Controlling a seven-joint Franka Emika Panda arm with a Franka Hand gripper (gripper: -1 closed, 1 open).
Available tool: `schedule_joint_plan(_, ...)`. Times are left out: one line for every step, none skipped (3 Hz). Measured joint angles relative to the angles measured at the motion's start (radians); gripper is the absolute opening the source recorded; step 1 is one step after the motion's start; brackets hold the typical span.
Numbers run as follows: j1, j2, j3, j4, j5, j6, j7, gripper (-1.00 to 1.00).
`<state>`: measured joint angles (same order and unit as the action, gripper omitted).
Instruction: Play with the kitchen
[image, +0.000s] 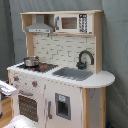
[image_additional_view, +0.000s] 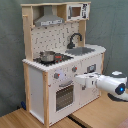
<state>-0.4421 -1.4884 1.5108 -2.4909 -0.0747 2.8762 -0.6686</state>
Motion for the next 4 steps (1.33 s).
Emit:
schedule_joint_plan(0.021, 0.000, -0.015, -0.060, 0.000, 0.044, -0.075, 1.00)
schedule_joint_plan(0.042, 0.000, -0.020, -0.124, 0.000, 0.106, -0.139, 1.00)
schedule_joint_plan(0.040, 0.000, -0.004, -0.166, 0.000, 0.191, -0.176, 1.00)
schedule_joint_plan(-0.002, 0.000, 0.013, -0.203, 0.000, 0.276, -0.192, 1.00)
